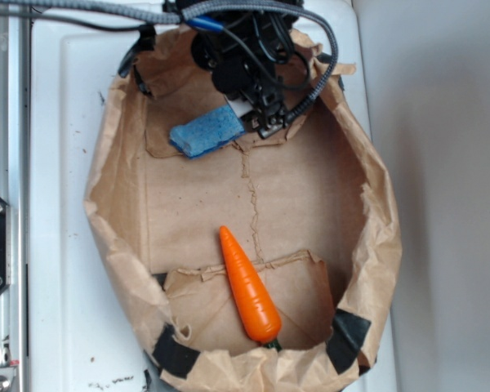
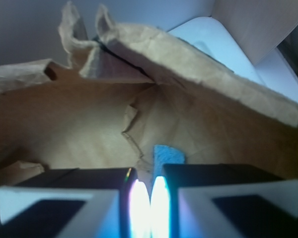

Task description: Grab the blue sponge.

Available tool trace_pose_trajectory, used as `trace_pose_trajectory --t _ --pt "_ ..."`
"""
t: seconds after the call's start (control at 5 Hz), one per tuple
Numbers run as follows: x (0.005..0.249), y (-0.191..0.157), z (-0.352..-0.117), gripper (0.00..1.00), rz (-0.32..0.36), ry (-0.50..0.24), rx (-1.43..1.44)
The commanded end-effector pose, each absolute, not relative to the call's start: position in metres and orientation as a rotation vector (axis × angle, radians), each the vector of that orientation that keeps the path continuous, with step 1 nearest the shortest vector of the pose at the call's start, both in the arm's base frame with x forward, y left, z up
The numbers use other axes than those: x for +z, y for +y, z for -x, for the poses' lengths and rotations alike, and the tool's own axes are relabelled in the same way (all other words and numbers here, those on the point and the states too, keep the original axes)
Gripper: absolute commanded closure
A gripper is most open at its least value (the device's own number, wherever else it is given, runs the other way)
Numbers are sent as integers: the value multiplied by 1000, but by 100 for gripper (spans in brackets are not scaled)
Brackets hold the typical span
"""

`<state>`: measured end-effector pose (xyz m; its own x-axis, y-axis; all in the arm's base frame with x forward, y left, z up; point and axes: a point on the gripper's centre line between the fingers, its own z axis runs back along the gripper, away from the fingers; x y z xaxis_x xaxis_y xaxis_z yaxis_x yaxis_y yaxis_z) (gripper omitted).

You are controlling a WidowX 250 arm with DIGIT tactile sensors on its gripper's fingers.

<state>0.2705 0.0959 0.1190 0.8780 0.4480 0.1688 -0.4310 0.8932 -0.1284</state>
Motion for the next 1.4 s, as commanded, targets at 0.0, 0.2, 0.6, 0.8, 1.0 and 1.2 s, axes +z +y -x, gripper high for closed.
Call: trace_pose_trajectory --t 0.0,0.2,0.6,0.8,1.0,1.2 --pt "105 136 -264 0 -33 -264 423" --pt "88 134 -266 0 -57 -257 405" --pt "61 130 -262 0 -60 -225 345" --pt "53 125 -258 0 -35 -170 320" --pt "49 118 -255 0 32 -97 293" --pt "43 114 -258 0 71 -50 289"
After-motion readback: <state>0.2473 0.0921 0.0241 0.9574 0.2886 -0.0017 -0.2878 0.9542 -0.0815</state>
